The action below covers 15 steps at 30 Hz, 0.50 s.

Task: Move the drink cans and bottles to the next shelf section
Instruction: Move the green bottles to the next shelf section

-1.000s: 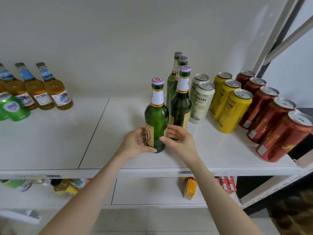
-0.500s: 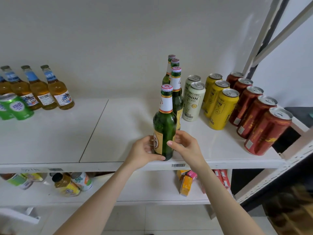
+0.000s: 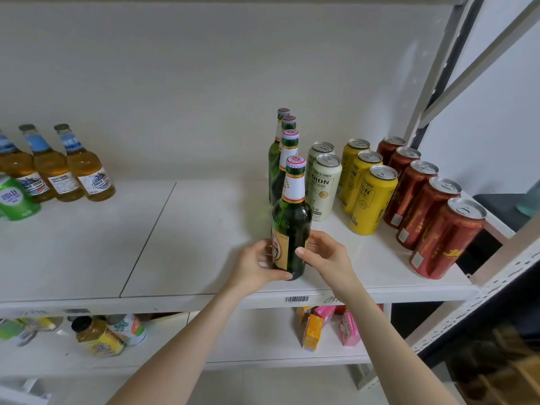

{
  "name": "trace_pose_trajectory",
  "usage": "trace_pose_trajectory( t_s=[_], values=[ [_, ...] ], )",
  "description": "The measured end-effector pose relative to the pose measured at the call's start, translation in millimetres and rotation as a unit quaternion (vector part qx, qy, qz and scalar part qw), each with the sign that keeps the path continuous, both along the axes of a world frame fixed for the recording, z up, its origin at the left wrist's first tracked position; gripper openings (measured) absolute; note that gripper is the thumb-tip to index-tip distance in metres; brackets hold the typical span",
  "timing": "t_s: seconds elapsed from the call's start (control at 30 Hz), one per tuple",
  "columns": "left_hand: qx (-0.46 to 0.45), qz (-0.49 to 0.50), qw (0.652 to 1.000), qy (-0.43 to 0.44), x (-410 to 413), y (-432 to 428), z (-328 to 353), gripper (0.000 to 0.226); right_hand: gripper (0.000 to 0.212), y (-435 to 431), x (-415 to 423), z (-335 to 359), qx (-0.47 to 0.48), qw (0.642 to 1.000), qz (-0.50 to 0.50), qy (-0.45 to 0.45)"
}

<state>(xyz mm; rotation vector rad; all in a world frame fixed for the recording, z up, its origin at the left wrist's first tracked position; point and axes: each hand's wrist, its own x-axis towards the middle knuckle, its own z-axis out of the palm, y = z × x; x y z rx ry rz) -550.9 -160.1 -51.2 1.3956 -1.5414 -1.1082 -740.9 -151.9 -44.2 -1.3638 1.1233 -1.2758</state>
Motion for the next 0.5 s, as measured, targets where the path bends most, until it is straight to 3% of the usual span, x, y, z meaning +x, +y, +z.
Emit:
trace_pose_trajectory(
  t_s=[0.13,0.5],
  values=[
    [0.002,0.013,1.000,-0.014,-0.2,-7.9,-1.6,0.062,0.063,-5.5,0.6,0.6,0.003,1.000,0.000,-0.004],
    [0.005,0.017,0.999,-0.031,1.3,-12.7,-1.2,0.055,0.059,-11.3,0.1,0.9,0.011,1.000,-0.003,0.017]
  ],
)
